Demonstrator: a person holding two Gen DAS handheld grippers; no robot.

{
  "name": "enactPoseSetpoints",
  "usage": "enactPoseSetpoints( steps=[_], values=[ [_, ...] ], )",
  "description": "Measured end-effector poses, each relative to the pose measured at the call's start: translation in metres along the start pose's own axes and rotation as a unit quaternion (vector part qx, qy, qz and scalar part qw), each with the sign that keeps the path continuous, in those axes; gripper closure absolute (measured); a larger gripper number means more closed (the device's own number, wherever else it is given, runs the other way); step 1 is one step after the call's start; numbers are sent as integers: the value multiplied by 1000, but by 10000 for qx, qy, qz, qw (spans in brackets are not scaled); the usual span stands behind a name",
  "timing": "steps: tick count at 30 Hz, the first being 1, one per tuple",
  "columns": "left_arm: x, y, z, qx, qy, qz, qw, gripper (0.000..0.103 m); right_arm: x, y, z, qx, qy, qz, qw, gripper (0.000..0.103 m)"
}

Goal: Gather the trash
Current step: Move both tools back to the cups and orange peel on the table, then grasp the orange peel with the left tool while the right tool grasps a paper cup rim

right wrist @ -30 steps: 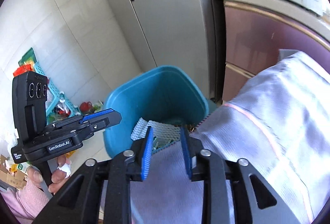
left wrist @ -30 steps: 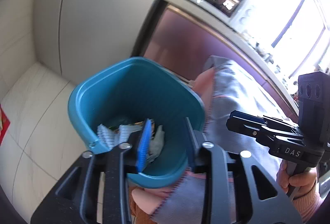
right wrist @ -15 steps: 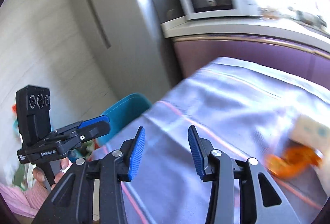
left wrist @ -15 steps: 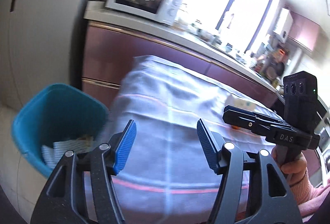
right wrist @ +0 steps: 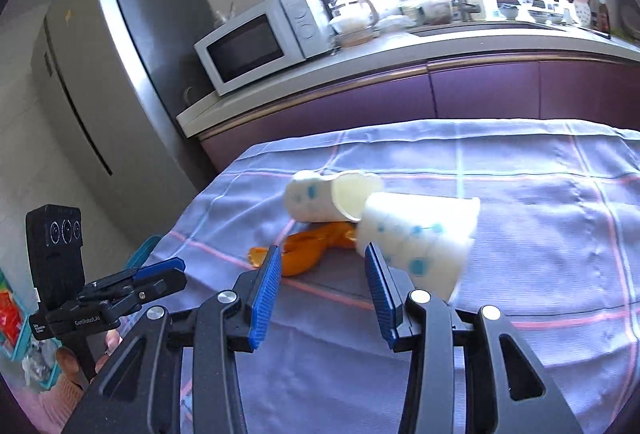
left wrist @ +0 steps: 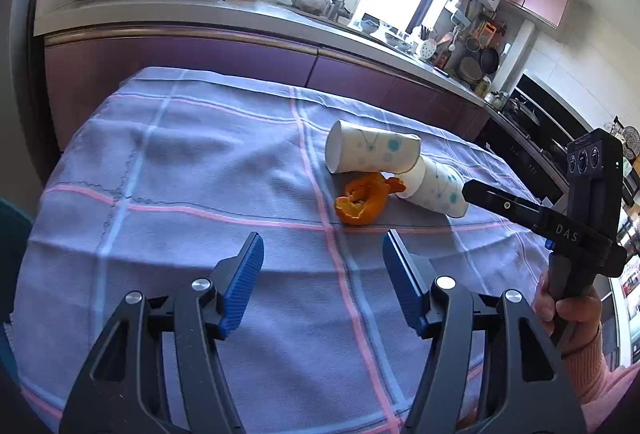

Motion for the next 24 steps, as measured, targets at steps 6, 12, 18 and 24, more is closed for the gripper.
enactPoseSetpoints(
  steps=[6,12,18,24],
  values=[
    [-10,-9,-42,375,116,-45,9992,42,-51,-6,-2,-56,250,-535,9982,62],
    [-3,-15,-64,679,7,161,9976,42,-66,-2,-16,107,135,-796,9967,62],
    [-4,-19,-77,827,103,199,9963,47,-63,2,-24,208,-67,-894,9958,62],
    [-11,-18,-85,916,158,147,9956,61,-62,3,-25,224,-183,-884,9957,67]
  ],
)
Point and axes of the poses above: each gripper's, at about its wrist camera, not at the fingertips, and z roughly against the way its jaws point, x to its left, y to its underside, the point moved 4 cm from there along -z, roughly the way its jaws point, and after that the axes turned 10 degrees about y, right-handed, at the moved point
